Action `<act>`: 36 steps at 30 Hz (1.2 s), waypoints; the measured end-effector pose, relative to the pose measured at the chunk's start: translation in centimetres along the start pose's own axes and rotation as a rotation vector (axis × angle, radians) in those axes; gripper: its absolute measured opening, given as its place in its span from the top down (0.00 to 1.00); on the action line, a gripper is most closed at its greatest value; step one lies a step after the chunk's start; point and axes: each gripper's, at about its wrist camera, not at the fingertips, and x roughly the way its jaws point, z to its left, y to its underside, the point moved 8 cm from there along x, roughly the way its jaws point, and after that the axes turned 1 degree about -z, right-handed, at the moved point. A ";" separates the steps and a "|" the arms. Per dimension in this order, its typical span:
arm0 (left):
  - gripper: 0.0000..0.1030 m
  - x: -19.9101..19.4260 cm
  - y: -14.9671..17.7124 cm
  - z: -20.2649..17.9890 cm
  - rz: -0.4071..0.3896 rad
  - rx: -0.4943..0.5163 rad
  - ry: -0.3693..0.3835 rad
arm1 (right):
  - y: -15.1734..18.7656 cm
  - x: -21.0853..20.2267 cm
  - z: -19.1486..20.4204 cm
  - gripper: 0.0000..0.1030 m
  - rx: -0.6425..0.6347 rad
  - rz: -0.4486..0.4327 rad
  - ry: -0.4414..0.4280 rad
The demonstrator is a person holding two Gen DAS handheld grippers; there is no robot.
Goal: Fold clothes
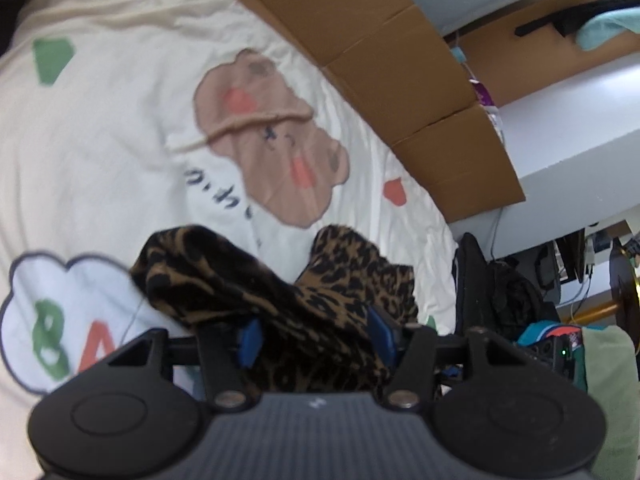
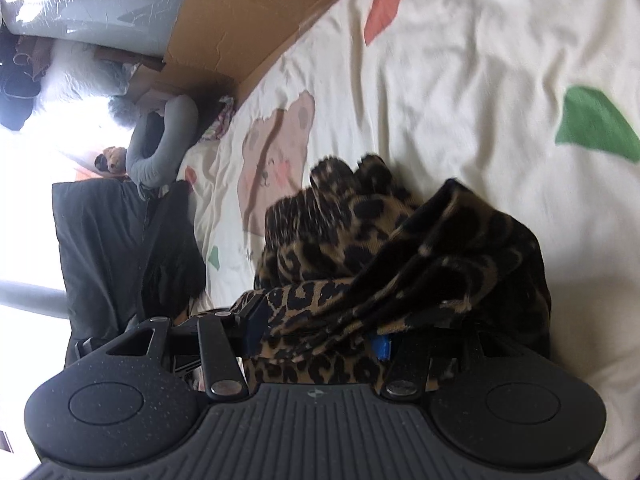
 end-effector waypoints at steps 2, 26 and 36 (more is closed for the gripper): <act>0.44 0.0 -0.5 -0.5 -0.011 0.009 0.008 | -0.6 -0.1 0.2 0.47 -0.001 -0.015 -0.002; 0.47 0.5 -4.7 2.5 -0.074 0.246 -0.254 | -3.9 -5.2 -1.8 0.48 -0.181 -0.184 0.254; 0.60 2.2 -5.7 4.1 -0.067 0.306 -0.319 | -4.7 -4.9 -4.1 0.71 -0.228 -0.187 0.384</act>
